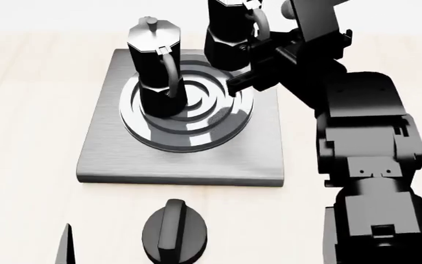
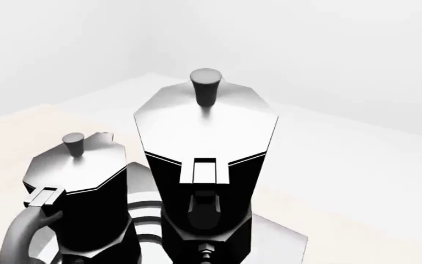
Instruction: Put both moka pots on the stove.
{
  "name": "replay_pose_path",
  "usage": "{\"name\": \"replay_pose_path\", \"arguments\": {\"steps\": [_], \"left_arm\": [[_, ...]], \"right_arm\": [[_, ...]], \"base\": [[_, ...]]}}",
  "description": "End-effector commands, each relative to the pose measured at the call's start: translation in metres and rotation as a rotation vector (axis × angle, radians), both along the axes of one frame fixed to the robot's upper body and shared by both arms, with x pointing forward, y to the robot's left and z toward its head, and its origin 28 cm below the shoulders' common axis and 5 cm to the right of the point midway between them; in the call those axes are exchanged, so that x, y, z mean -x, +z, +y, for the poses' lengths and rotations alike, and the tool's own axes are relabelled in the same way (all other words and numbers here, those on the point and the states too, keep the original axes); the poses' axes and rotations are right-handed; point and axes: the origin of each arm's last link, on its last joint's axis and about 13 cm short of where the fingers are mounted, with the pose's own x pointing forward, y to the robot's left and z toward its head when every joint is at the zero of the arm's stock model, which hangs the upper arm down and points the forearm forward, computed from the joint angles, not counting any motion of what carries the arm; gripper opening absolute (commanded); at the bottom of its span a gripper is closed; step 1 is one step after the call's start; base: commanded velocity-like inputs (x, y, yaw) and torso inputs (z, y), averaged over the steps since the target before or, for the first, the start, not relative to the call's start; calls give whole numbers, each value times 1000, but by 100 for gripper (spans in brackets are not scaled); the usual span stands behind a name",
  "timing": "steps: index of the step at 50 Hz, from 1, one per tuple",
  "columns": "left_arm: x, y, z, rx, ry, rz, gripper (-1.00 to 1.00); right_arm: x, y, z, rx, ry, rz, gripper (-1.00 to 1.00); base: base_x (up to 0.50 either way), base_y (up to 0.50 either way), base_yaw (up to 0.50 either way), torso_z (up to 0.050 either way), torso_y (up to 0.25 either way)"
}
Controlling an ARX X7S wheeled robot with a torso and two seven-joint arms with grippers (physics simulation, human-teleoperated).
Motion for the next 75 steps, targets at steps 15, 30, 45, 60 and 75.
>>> {"name": "replay_pose_path", "arguments": {"steps": [15,30,45,60,75], "left_arm": [[0,-1,-1,-1,-2,1,100],[-1,-2,-1,-2,-6,2,100],[0,-2,-1,-1,-6,1,100],[-1,-1,-1,-4,-4,3,100],[-1,-3,-3,-8,-10,6,100]], "right_arm": [[1,-24,12,-61,26,5,-100],[4,-41,14,-34,23,37,-100],[7,-56,16,-30,17,62,-100],[6,-54,18,-22,-7,32,100],[43,-57,19,-140,25,-52,100]], "base": [[0,0,0,0,1],[0,0,0,0,1],[0,0,0,1,1],[0,0,0,0,0],[0,0,0,0,0]]}}
